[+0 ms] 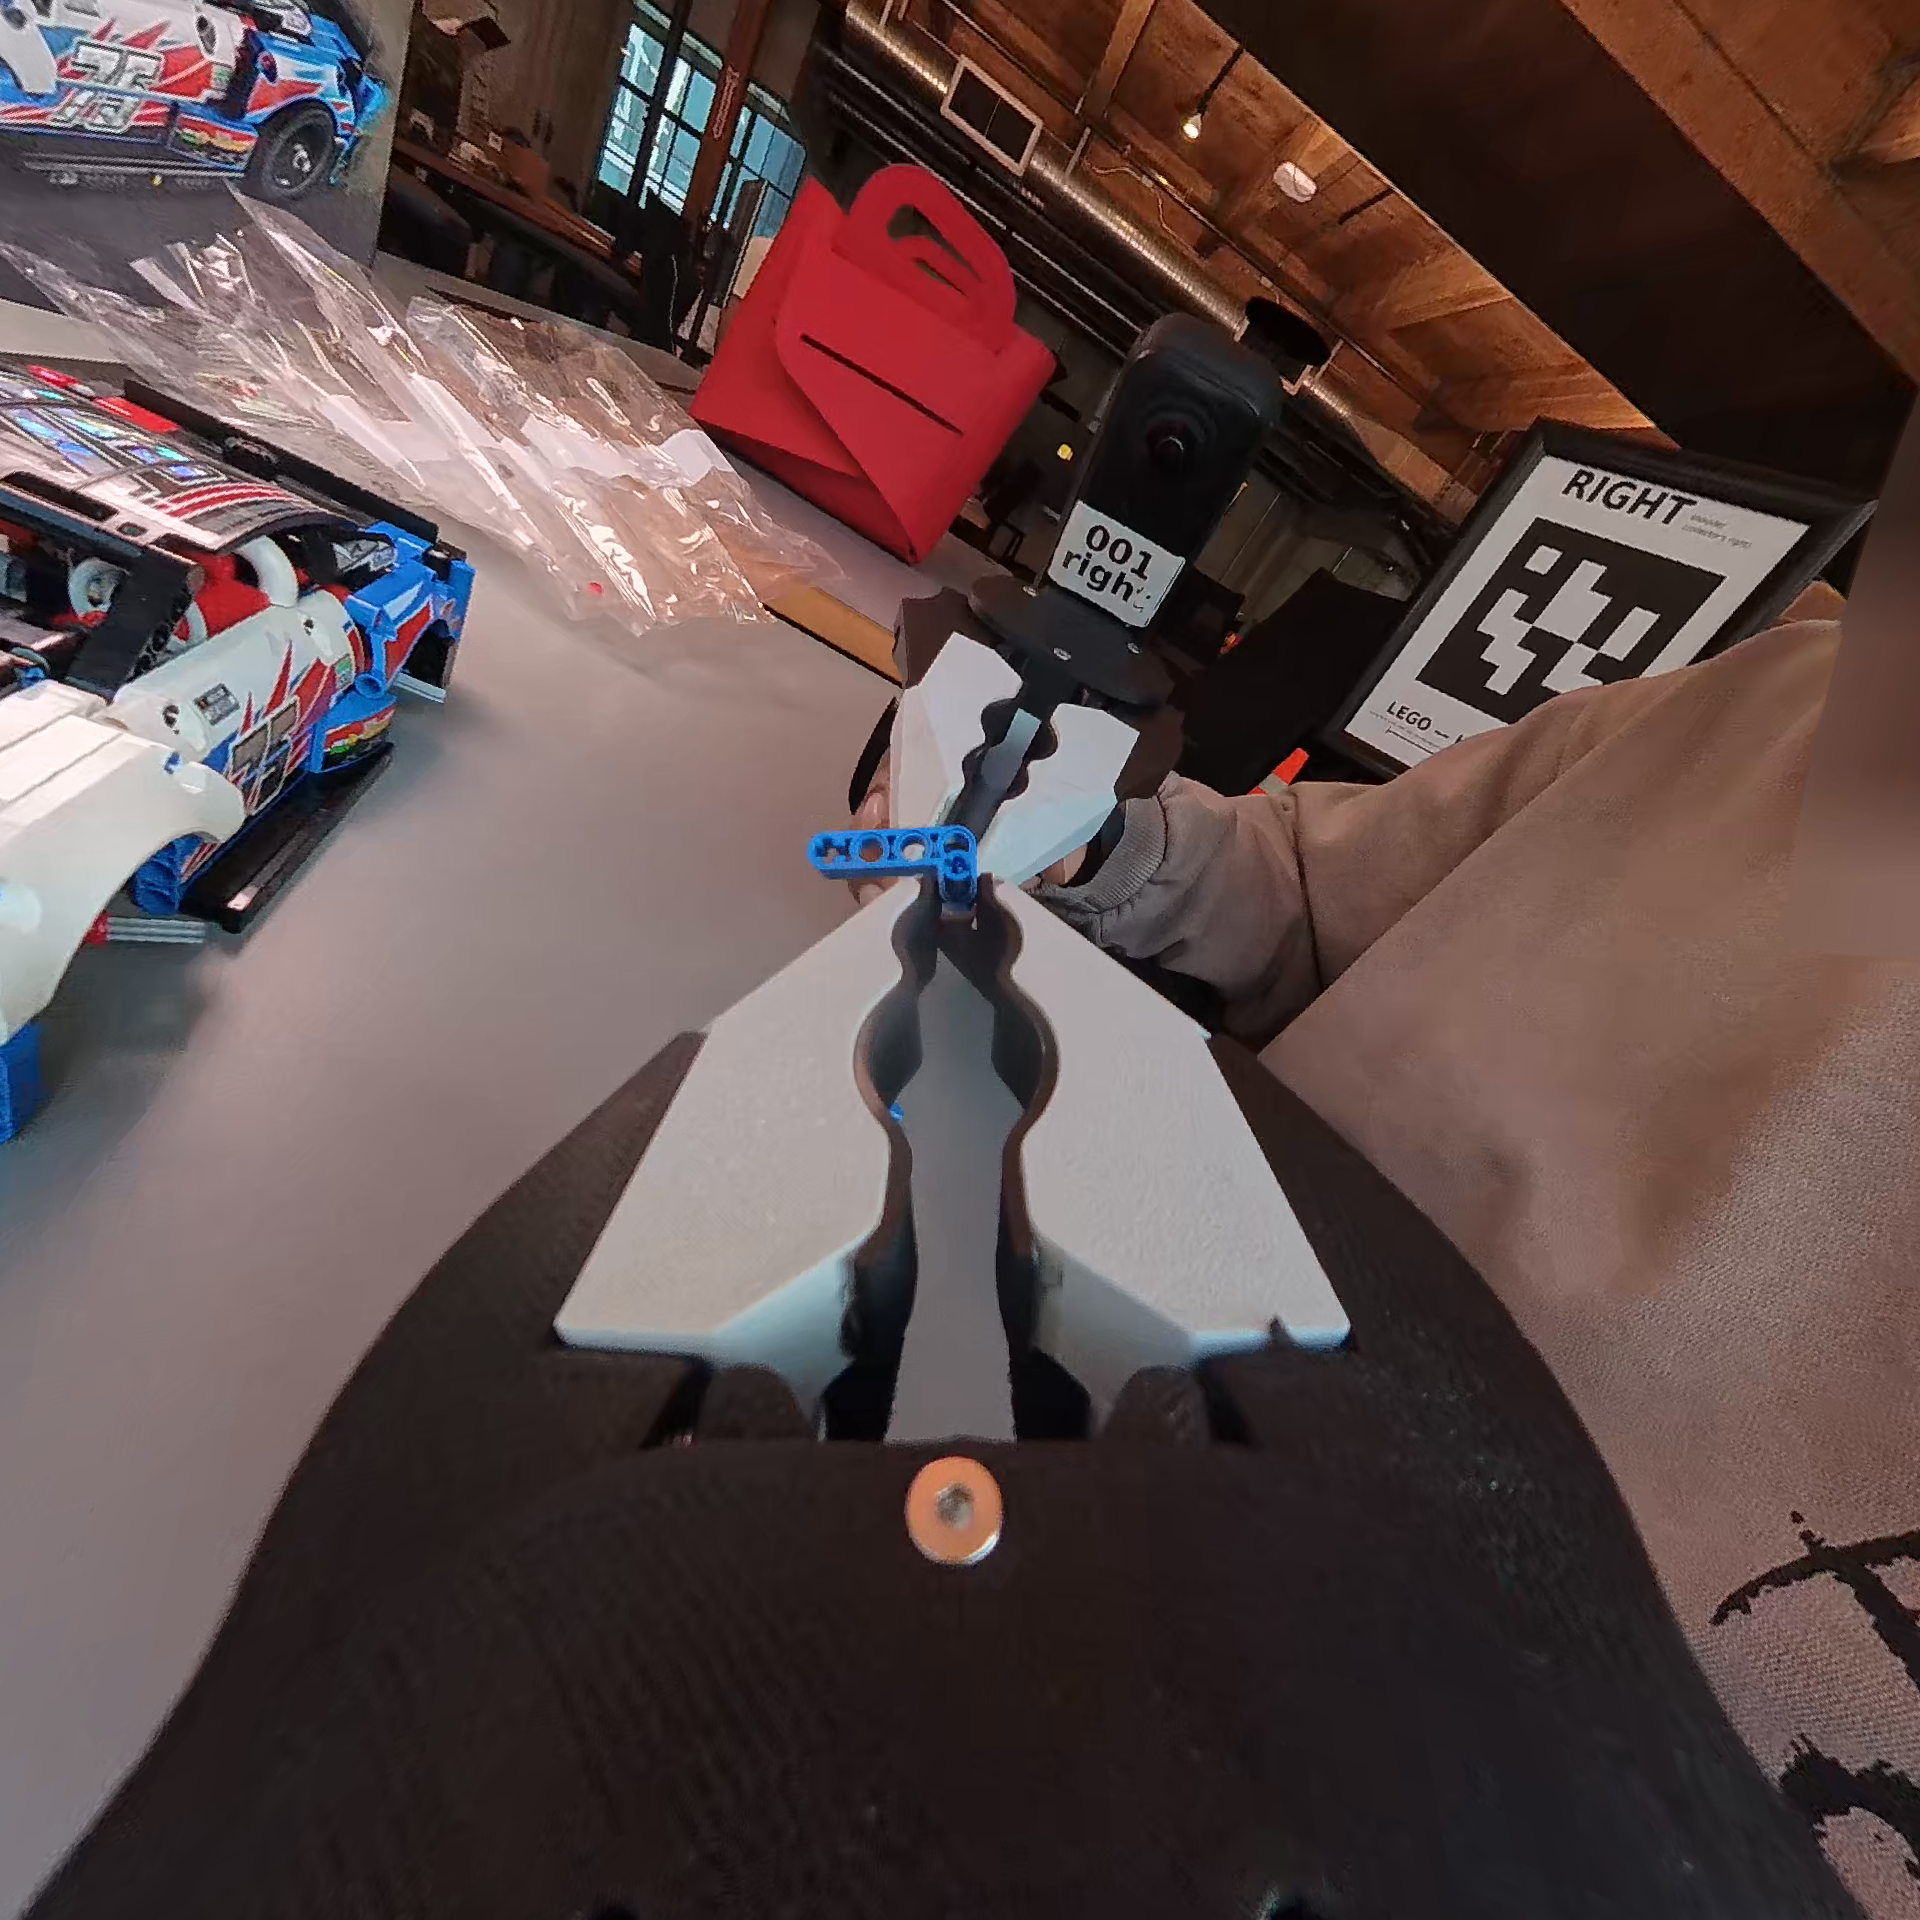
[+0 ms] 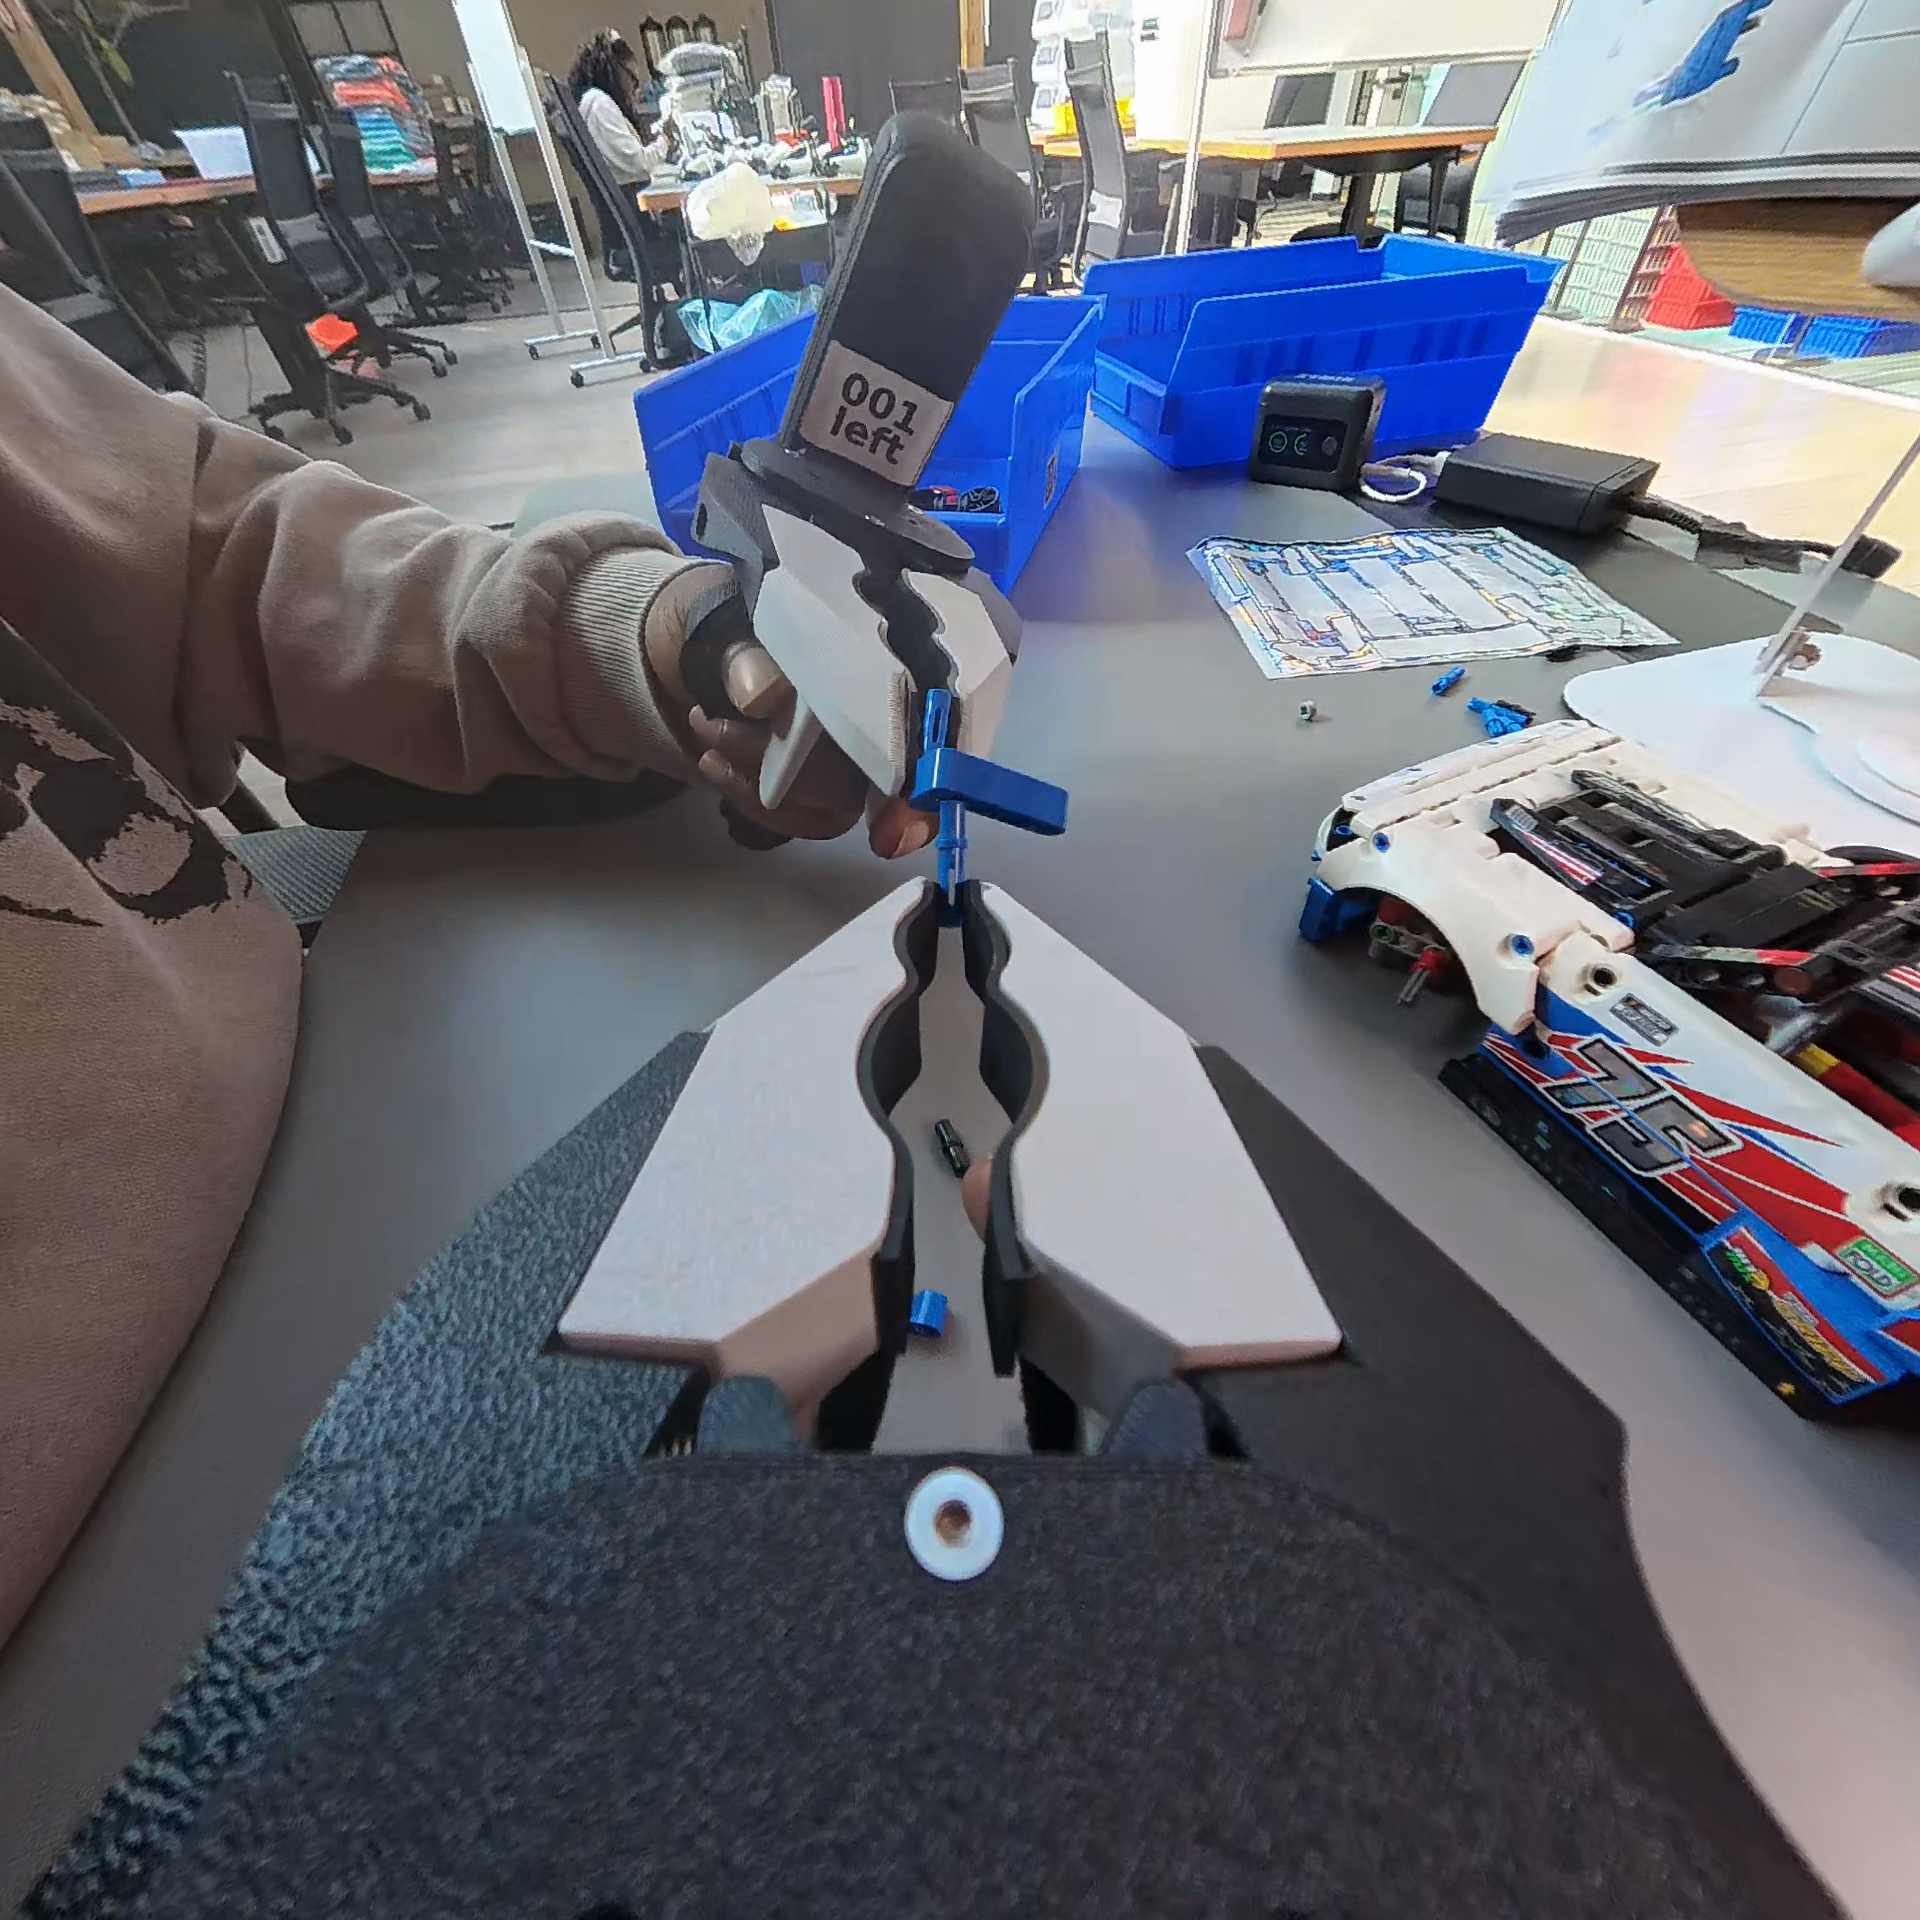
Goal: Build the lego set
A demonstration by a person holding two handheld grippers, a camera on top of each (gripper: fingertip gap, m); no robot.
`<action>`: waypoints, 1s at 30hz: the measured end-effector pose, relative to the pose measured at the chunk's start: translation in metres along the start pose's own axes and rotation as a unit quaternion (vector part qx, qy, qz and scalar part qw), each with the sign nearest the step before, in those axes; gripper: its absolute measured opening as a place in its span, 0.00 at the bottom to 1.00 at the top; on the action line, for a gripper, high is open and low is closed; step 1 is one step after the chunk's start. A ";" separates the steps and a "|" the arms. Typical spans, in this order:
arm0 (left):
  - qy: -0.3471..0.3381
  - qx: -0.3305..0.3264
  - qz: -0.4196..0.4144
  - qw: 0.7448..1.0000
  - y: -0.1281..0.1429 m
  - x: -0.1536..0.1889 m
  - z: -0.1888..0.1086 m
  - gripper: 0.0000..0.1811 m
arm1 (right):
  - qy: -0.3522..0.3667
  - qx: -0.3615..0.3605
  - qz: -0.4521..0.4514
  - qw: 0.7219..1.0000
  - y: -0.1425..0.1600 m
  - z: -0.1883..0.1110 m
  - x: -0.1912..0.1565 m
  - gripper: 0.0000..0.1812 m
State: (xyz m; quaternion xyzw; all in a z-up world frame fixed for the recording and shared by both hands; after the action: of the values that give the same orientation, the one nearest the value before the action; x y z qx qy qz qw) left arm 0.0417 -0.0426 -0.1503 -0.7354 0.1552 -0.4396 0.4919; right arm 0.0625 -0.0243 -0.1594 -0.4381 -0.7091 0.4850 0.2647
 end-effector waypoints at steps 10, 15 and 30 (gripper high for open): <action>-0.001 -0.020 -0.001 1.000 0.006 0.000 0.003 0.02 | 0.024 -0.034 -0.041 0.998 0.004 0.001 -0.002 0.01; -0.061 -0.089 0.064 0.992 0.020 -0.006 0.006 0.02 | 0.041 -0.075 -0.076 0.993 0.016 0.005 -0.003 0.01; -0.145 -0.208 0.153 0.955 0.057 -0.023 0.019 0.02 | 0.060 -0.148 -0.129 0.979 0.041 0.007 0.002 0.01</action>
State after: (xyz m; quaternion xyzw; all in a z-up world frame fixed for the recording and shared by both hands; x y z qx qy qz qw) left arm 0.0556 -0.0433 -0.2129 -0.8445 0.2813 -0.2059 0.4064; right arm 0.0704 -0.0196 -0.1998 -0.4052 -0.8065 0.3093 0.2996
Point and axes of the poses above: each gripper's, where its closed fingertips meet, z out along the fingers, y out of its underside, x = y × z across the jaws, the point moved 1 cm from there along -z, back along the fingers, and after that the axes turned 10 degrees about -x, right-handed, at the moved point
